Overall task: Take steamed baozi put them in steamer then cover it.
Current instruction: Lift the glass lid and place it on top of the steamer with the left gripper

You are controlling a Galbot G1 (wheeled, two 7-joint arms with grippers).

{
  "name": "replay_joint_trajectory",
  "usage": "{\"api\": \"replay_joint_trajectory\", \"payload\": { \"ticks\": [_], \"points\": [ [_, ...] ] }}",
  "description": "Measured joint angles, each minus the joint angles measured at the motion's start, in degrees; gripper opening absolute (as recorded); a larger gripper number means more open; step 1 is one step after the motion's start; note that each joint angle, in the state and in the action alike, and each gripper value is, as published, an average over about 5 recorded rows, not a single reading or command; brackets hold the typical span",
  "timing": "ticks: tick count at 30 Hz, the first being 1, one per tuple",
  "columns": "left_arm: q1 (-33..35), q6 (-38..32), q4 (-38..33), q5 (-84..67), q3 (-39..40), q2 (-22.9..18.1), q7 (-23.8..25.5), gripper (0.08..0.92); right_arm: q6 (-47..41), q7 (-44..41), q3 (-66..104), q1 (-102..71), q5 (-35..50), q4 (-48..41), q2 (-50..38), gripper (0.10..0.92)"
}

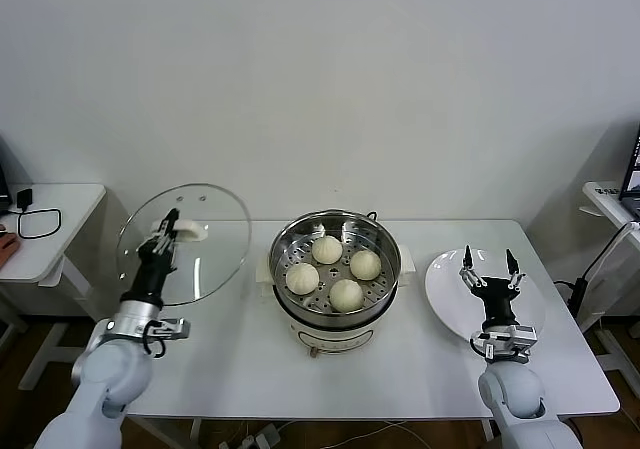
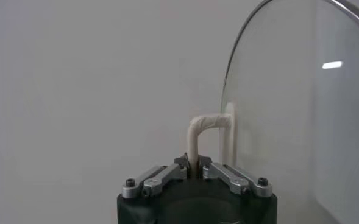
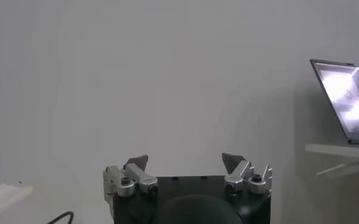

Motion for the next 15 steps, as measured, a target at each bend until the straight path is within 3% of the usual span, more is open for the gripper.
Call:
{"api": "replay_joint_trajectory", "payload": {
  "ticks": [6,15],
  "points": [
    [-2.6,8.0,-7.1,0.6,8.8,-2.4,5.9,0.188,-0.1,0.0,0.0,0.7,-0.5,-1.1,0.7,0.823],
    [-8.6,19.1,-8.7,5.1,23.2,-9.5,13.4,0.188,0.1,-0.2,0.2,2.1,-1.4,-3.1,1.9,0.823]
  ]
}}
